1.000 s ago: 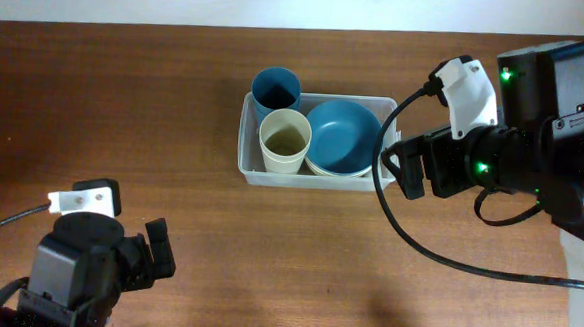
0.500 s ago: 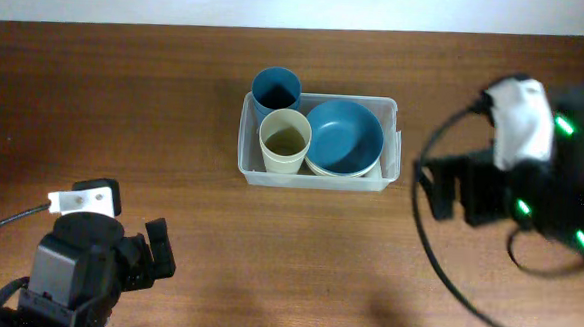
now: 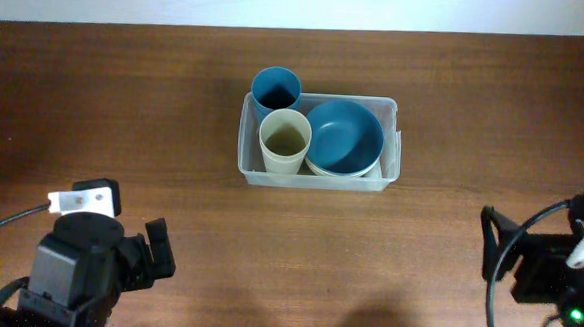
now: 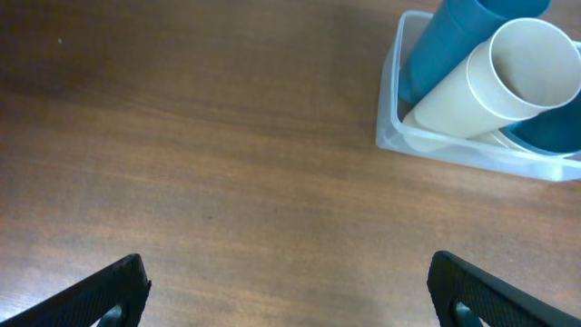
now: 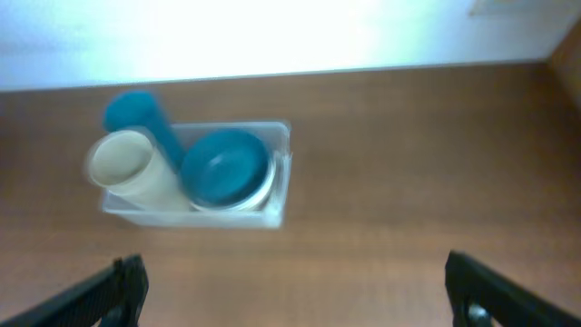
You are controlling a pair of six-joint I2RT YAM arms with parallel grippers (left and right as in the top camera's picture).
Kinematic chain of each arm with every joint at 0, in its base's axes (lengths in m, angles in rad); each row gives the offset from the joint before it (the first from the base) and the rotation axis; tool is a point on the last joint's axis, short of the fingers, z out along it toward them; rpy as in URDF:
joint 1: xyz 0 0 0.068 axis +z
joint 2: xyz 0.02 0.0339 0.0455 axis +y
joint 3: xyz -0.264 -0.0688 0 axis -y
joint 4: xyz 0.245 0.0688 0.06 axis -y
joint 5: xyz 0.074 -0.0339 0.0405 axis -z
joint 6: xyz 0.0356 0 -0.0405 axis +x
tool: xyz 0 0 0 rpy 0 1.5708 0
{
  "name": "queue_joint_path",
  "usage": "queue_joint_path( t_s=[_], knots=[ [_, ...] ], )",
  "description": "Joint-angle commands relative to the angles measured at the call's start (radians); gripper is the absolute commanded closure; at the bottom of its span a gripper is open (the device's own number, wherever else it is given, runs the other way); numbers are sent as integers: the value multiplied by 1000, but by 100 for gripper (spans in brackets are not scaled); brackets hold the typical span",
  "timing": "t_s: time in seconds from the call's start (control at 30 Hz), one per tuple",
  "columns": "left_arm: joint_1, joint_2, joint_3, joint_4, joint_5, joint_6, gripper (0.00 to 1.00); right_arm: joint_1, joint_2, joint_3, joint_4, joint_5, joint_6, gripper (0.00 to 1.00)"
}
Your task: Pack container
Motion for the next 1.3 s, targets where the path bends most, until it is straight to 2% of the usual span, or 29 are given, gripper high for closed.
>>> queue_joint_path(
  t_s=[0.0, 0.17, 0.33, 0.37, 0.57, 0.67, 0.93, 1.03, 1.27],
  knots=[
    [3, -3, -4, -1, -9, -9, 0, -70, -126, -252, 146, -10, -56, 1],
    [3, -3, -4, -1, -9, -9, 0, -89, -335, -669, 525, -26, -76, 1],
    [3, -3, -4, -1, -9, -9, 0, -89, -507, -991, 848, -22, -112, 1],
    [3, -3, -4, -1, -9, -9, 0, -91, -567, -1104, 954, -14, -122, 1],
    [3, -3, -4, -1, -9, -9, 0, -110, -692, -1388, 1196, 15, -121, 1],
    [3, -3, -4, -1, -9, -9, 0, -128, -723, -1483, 1260, 11, -117, 1],
    [3, -3, -4, -1, -9, -9, 0, -187, -811, -1569, 1275, 7, -117, 1],
    [3, -3, -4, -1, -9, -9, 0, -188, -878, -1588, 1275, 8, -117, 1],
    [3, -3, -4, -1, -9, -9, 0, -189, -875, -1591, 1290, 13, -118, 1]
  ],
)
